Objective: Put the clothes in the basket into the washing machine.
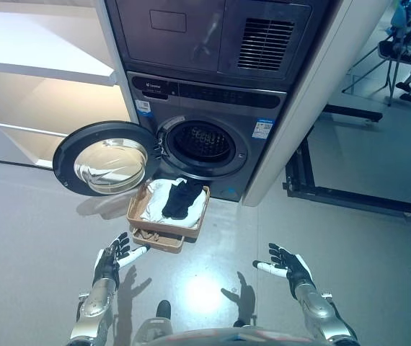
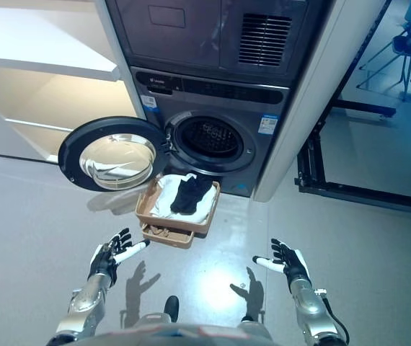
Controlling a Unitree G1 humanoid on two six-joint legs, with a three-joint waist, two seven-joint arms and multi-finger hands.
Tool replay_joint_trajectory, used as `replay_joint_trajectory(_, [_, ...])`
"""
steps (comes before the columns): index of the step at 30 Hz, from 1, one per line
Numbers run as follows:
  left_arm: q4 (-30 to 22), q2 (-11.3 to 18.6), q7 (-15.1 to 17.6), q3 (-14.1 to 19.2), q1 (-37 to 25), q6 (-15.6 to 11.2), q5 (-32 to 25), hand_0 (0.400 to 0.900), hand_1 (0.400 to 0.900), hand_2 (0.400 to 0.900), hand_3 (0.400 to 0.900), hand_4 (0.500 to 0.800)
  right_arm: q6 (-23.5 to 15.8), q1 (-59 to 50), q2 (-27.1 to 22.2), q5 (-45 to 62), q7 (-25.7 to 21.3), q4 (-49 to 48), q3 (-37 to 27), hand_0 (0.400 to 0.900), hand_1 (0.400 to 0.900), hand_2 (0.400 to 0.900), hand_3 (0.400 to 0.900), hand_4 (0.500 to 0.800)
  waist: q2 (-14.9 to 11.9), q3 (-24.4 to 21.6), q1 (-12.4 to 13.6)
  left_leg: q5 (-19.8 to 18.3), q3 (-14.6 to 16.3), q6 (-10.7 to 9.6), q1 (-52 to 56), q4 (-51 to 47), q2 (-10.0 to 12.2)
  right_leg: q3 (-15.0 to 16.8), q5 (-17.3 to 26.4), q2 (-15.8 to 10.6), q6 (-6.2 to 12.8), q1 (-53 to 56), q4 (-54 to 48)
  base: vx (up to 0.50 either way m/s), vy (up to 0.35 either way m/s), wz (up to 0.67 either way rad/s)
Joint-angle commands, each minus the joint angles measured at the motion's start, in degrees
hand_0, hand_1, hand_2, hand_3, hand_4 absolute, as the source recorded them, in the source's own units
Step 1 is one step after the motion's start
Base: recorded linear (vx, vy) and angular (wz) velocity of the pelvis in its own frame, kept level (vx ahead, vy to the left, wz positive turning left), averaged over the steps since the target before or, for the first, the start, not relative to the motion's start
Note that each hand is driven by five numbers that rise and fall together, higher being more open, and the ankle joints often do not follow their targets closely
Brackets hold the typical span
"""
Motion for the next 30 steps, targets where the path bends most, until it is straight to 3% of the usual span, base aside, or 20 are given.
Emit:
replay_joint_trajectory(1, [-2.93, 1.76, 0.11, 2.41, -1.77, -2.31, 0.86, 0.9, 0.9, 0.9, 0.9, 0.8, -3.37, -0.36, -2.67, 0.36, -0.69, -4.36, -2.03, 0.9, 0.9, 0.9, 0.9, 0.8, 0.97, -3.48, 0.98, -6.11, 0.37, 0.54, -1.38, 5.69, 1.84, 0.03, 6.3, -1.54, 1.26, -7.73, 4.47, 0.0, 0.0, 0.0])
replay_joint_trajectory(12, [-3.23, 2.21, -0.07, 3.35, -0.63, -1.9, 1.09, 0.9, 0.9, 0.9, 0.9, 0.8, -2.89, -1.12, -2.97, -0.7, -0.04, -4.55, -1.93, 0.9, 0.9, 0.9, 0.9, 0.8, 1.35, -1.77, 1.54, -7.7, 1.22, 0.83, -0.38, 8.23, 2.51, 0.15, 5.18, -2.2, 1.63, -9.62, 10.63, 0.0, -0.002, -0.09])
replay_joint_trajectory(20, [-2.4, 1.67, -0.51, 3.33, 0.1, -1.76, 1.27, 0.9, 0.9, 0.9, 0.9, 0.8, -2.78, 0.53, -3.42, -0.93, 0.44, -4.2, -2.53, 0.9, 0.9, 0.9, 0.9, 0.8, 1.46, -2.31, 1.21, -7.22, 0.59, 0.42, 0.5, 7.07, 2.84, -0.1, 4.09, -1.52, 1.31, -8.4, 9.33, 0.02, -0.013, 0.05])
replay_joint_trajectory(26, [-2.32, 2.11, -0.57, 1.72, -1.73, -1.35, 1.3, 0.9, 0.9, 0.9, 0.9, 0.8, -2.7, 1.07, -4.99, -0.86, 0.5, -4.52, -2.87, 0.9, 0.9, 0.9, 0.9, 0.8, 1.41, -1.35, -0.38, -7.48, -1.25, 1.03, -2.05, 9.61, 1.51, 3.48, 1.69, -1.58, -0.09, -11.45, 15.28, -0.02, 0.001, 0.15])
replay_joint_trajectory(30, [-1.97, 2.15, -0.49, 1.57, -1.97, -1.13, 0.79, 0.9, 0.9, 0.9, 0.9, 0.8, -2.64, 1.97, -5.39, -0.16, 1.12, -4.48, -3.47, 0.9, 0.9, 0.9, 0.9, 0.8, 1.43, -1.64, -0.44, -6.88, -2.08, 0.14, -2.41, 10.3, 3.41, 3.53, 0.2, 0.88, -1.67, -12.06, 15.61, 0.03, -0.163, 0.04])
